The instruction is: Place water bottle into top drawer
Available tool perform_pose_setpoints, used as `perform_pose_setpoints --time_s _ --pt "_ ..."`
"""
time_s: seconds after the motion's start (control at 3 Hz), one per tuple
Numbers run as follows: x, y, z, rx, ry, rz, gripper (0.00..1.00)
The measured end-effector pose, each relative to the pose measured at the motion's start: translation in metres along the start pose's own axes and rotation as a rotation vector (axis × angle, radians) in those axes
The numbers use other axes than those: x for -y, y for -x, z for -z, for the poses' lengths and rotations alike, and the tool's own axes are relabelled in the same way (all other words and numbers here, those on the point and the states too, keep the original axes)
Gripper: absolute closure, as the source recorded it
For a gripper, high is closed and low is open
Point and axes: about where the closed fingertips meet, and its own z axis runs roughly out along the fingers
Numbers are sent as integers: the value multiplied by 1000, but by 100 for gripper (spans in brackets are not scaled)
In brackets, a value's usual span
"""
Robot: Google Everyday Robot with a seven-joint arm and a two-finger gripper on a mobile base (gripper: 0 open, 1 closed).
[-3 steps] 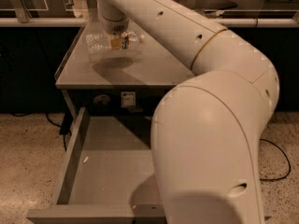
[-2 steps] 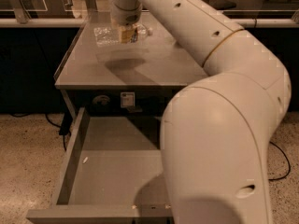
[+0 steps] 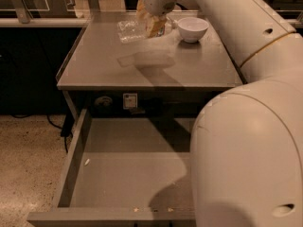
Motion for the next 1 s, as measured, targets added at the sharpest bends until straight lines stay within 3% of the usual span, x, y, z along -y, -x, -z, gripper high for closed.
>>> perform_pose_setpoints --time_s 0.33,0.67,1.0 --pt "-19 -14 22 24 20 27 100" --pt "-52 -28 69 33 53 56 100" --pt "-52 -28 69 33 53 56 100"
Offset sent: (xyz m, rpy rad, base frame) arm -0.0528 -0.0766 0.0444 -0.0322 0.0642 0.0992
